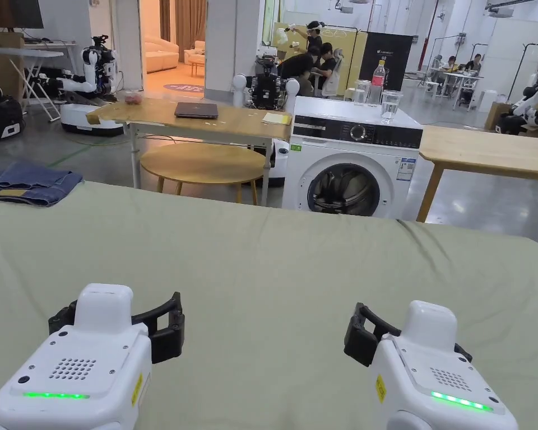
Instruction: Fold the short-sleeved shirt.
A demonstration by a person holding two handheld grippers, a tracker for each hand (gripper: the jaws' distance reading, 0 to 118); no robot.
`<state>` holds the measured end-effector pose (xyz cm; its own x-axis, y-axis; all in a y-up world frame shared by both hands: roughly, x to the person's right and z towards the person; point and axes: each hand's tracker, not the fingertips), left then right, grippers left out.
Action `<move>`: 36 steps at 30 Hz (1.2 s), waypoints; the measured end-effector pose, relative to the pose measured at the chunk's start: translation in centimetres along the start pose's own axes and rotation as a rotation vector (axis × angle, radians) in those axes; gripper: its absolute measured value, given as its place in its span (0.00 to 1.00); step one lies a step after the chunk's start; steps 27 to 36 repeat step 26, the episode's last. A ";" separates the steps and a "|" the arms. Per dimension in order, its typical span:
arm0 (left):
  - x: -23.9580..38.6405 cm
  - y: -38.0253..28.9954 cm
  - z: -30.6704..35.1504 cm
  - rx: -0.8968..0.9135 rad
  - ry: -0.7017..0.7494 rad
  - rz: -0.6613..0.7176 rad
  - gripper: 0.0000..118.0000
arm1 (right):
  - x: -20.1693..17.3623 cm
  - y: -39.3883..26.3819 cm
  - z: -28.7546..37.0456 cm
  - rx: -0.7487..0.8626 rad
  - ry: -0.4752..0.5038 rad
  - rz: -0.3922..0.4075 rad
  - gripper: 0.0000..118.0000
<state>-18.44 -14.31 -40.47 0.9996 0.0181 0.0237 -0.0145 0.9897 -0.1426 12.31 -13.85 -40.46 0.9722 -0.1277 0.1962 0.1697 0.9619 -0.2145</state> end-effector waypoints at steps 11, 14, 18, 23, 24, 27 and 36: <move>0.2 0.1 -0.4 -0.002 0.001 -0.021 0.79 | 0.0 0.0 -0.2 -0.002 -0.020 0.017 0.74; 0.1 0.1 -0.4 -0.004 0.000 -0.019 0.79 | 0.1 -0.2 -0.4 -0.014 -0.019 0.024 0.74; 0.1 0.0 -0.4 -0.008 -0.001 -0.025 0.79 | 0.3 -0.3 -0.7 -0.035 -0.042 0.034 0.74; 0.1 -0.3 -0.6 -0.015 -0.008 -0.029 0.79 | 0.3 -0.3 -1.2 -0.072 -0.054 0.050 0.74; 0.2 -0.4 -0.6 -0.018 -0.008 -0.030 0.79 | 0.4 -0.3 -1.3 -0.072 -0.038 0.046 0.74; 0.2 -0.4 -0.7 -0.023 -0.007 -0.033 0.79 | 0.5 -0.5 -1.4 -0.072 -0.020 0.057 0.75; 0.2 -0.4 -0.7 -0.023 -0.007 -0.033 0.79 | 0.5 -0.5 -1.4 -0.072 -0.020 0.057 0.75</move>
